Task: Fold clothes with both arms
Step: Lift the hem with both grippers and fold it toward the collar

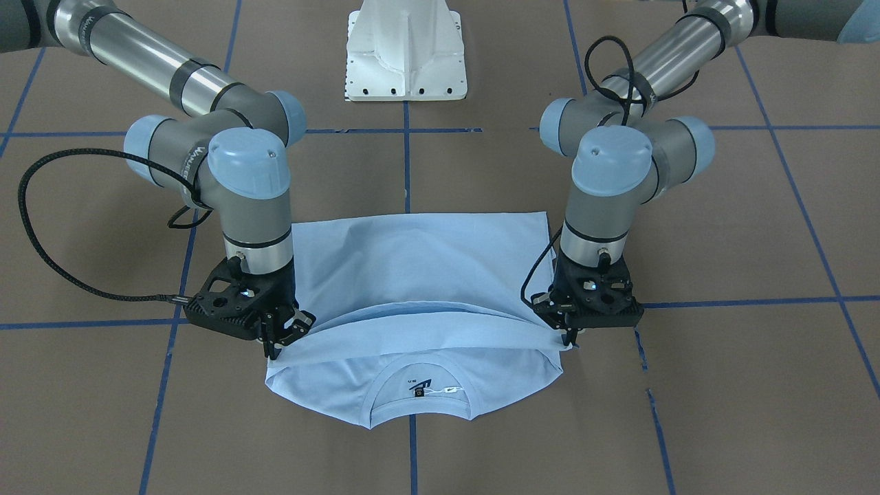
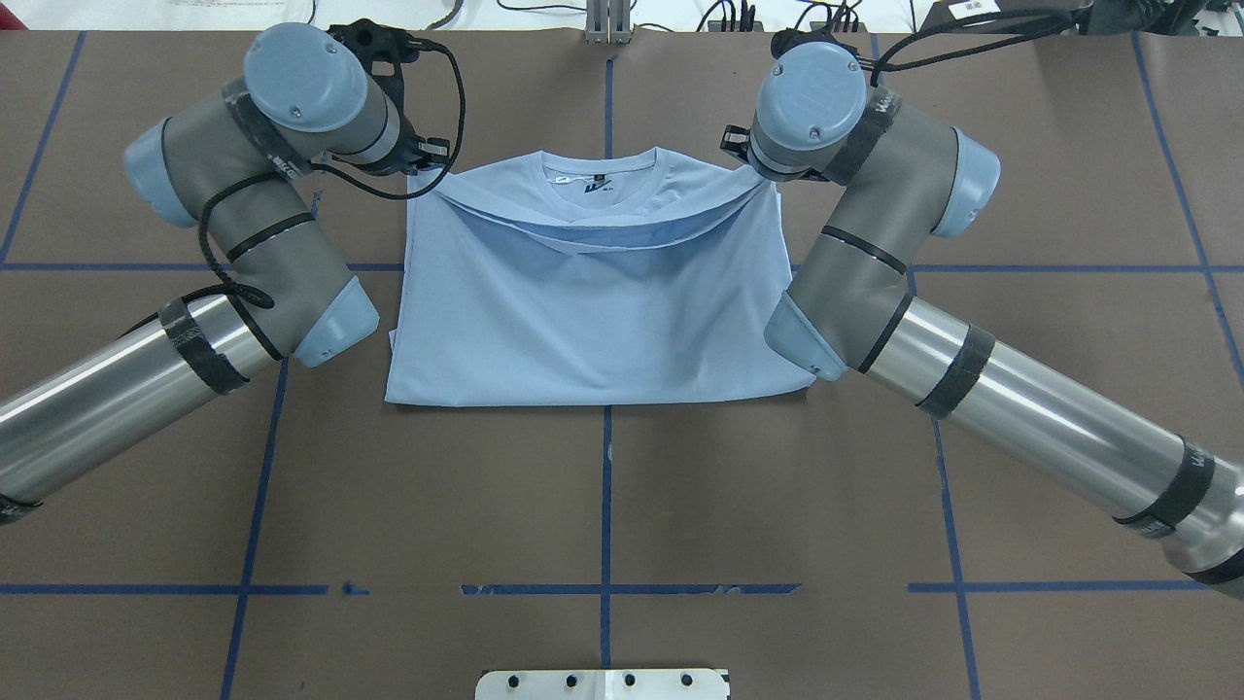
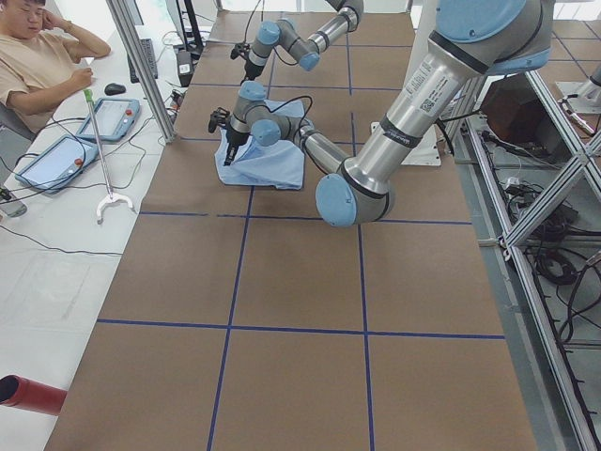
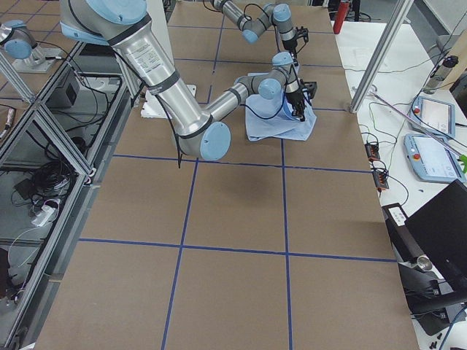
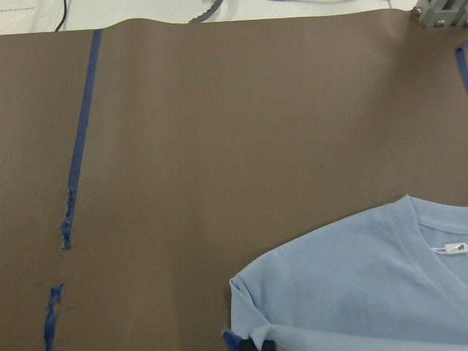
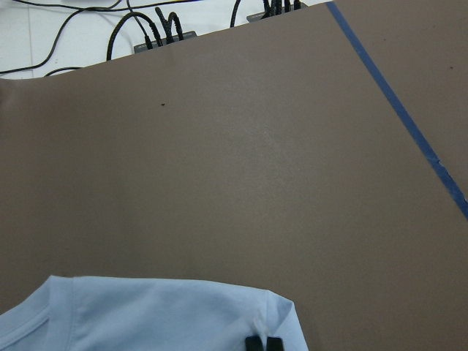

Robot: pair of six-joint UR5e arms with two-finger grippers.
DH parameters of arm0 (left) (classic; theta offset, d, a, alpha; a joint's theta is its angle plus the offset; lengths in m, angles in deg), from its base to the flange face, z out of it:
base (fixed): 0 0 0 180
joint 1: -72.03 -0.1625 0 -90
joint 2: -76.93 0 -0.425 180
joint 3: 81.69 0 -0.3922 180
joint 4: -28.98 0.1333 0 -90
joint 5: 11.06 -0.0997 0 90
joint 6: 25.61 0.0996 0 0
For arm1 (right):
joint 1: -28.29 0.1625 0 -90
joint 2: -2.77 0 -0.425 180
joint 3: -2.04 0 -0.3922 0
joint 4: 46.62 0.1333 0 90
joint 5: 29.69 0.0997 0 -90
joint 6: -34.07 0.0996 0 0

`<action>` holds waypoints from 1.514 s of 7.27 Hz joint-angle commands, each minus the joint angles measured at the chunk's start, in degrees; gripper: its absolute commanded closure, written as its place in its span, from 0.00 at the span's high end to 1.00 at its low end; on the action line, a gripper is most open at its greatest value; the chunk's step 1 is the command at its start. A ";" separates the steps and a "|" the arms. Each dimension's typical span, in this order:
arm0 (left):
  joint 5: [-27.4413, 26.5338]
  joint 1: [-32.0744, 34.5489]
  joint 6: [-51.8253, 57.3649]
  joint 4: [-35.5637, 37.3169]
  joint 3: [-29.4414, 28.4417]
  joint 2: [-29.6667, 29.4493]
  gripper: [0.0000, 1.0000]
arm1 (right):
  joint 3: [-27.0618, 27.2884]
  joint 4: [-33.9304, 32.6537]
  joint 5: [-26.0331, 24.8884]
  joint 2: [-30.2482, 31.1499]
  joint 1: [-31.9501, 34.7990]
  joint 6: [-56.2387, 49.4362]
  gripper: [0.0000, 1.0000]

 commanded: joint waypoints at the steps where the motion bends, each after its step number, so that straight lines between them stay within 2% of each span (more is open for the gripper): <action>1: -0.52 -0.02 0.76 -3.21 -4.87 -0.91 0.00 | -1.97 1.15 0.00 -0.11 0.11 -0.02 0.00; 6: -0.43 0.07 0.85 -3.30 -4.78 -0.91 0.00 | -2.05 1.15 0.09 0.51 1.61 -2.74 0.00; 7: -0.34 0.07 0.76 -3.65 -4.78 -0.83 0.17 | -2.05 1.15 0.17 0.42 1.52 -2.74 0.39; 8: -0.34 0.07 3.37 -5.91 -4.61 -0.30 0.99 | -2.23 1.15 -0.09 0.42 1.08 -2.83 0.99; 10: 0.97 0.59 7.06 -7.08 -1.56 1.80 1.00 | -1.01 1.41 0.78 0.34 2.12 -8.41 1.00; 11: 5.07 0.85 9.61 -6.73 2.82 4.68 1.00 | -0.04 1.42 3.31 0.60 3.09 -11.41 1.00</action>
